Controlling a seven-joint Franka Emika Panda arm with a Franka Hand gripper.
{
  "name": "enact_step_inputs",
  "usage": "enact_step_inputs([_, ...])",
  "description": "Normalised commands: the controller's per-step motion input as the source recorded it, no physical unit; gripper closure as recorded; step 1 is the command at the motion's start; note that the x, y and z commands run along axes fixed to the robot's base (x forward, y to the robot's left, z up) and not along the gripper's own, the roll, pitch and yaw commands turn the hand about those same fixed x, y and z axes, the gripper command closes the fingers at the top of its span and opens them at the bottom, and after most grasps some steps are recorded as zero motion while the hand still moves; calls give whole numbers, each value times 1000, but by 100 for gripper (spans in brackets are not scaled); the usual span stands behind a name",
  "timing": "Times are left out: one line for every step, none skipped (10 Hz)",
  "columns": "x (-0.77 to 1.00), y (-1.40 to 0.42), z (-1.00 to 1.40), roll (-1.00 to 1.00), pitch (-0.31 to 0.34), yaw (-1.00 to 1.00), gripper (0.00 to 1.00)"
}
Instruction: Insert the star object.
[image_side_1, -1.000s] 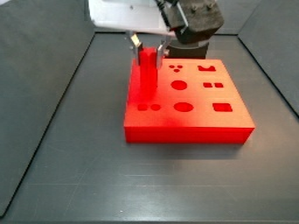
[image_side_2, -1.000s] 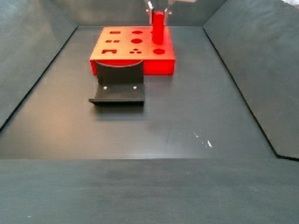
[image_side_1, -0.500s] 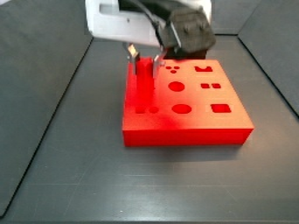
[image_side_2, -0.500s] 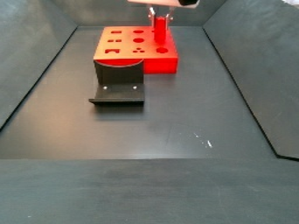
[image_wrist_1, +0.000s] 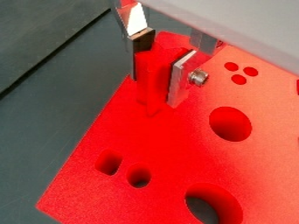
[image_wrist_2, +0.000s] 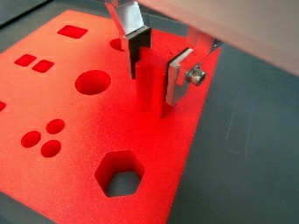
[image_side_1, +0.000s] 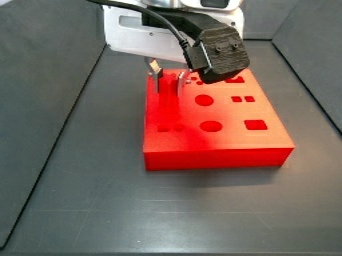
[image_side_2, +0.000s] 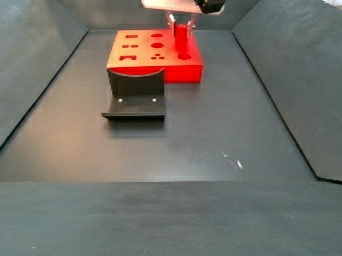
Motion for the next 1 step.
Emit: enact_step_inputs([-114, -106, 0, 100, -99, 0, 100])
